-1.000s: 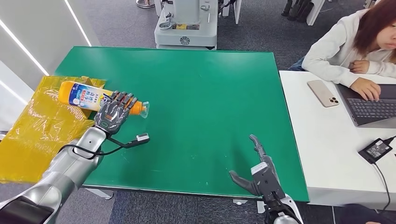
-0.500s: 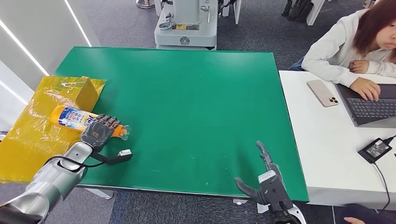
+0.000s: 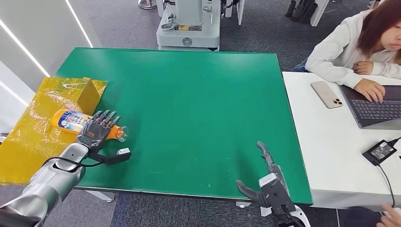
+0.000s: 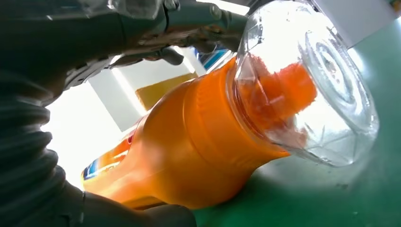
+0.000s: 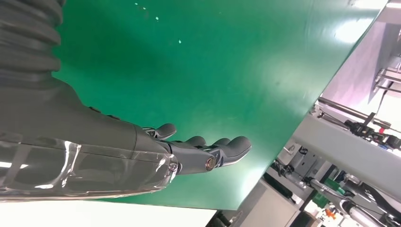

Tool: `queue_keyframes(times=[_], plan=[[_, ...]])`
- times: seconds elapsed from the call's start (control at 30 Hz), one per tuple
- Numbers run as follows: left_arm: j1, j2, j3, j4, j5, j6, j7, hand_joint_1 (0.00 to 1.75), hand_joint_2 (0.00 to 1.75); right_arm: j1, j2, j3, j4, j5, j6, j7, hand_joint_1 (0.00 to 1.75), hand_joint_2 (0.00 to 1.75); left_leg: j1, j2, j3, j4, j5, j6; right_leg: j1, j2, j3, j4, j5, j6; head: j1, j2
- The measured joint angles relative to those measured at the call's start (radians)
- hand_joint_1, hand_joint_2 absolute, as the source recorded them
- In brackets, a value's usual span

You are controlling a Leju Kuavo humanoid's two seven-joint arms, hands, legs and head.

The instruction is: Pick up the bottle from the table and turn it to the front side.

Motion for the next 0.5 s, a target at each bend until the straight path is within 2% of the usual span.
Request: queue_keyframes(times=[0.1, 0.2, 0.3, 0.37, 0.43, 0.5], plan=[[0.002, -0.038, 0.060, 0.000, 0.128, 0.025, -0.097, 0.00, 1.75, 0.000, 0.000, 0.002, -0.008, 0.008, 0.000, 0.009, 0.00, 1.75, 0.000, -0.001, 0.000, 0.000, 0.000, 0.000, 0.000, -0.002, 0.000, 0.000, 0.000, 0.000, 0.000, 0.000], [0.005, -0.090, 0.133, 0.000, 0.300, 0.010, -0.219, 0.00, 1.75, 0.001, 0.001, 0.002, -0.017, 0.016, -0.001, 0.018, 0.00, 1.75, 0.000, -0.002, -0.001, 0.001, 0.000, 0.000, 0.000, -0.002, 0.000, 0.000, 0.000, 0.000, 0.000, 0.000], [0.006, -0.101, 0.150, -0.001, 0.340, -0.001, -0.248, 0.00, 1.75, 0.002, 0.001, 0.002, -0.019, 0.016, -0.002, 0.019, 0.00, 1.75, 0.000, -0.002, -0.001, 0.001, 0.000, 0.000, 0.000, -0.002, 0.000, 0.000, 0.000, 0.000, 0.000, 0.000], [0.046, -0.177, 0.274, -0.085, 0.634, -0.128, -0.357, 0.00, 1.75, 0.005, 0.001, 0.003, -0.023, 0.016, -0.003, 0.017, 0.00, 1.75, -0.001, -0.001, -0.001, 0.001, 0.000, 0.001, -0.001, -0.001, 0.000, -0.001, 0.000, 0.000, 0.000, 0.000], [0.132, -0.283, 0.424, -0.273, 1.028, -0.262, -0.456, 0.00, 1.75, 0.004, 0.002, 0.006, -0.019, 0.015, -0.003, 0.005, 0.00, 1.75, -0.001, 0.000, -0.001, 0.001, -0.001, 0.001, -0.001, 0.000, 0.000, -0.002, 0.000, 0.000, 0.000, 0.000], [0.211, -0.327, 0.454, -0.454, 1.178, -0.248, -0.450, 0.00, 1.75, -0.005, 0.002, 0.012, -0.003, 0.008, -0.003, -0.012, 0.00, 1.75, -0.001, 0.001, -0.001, 0.001, -0.002, 0.001, -0.001, 0.001, 0.000, -0.002, 0.000, 0.000, 0.000, 0.000]])
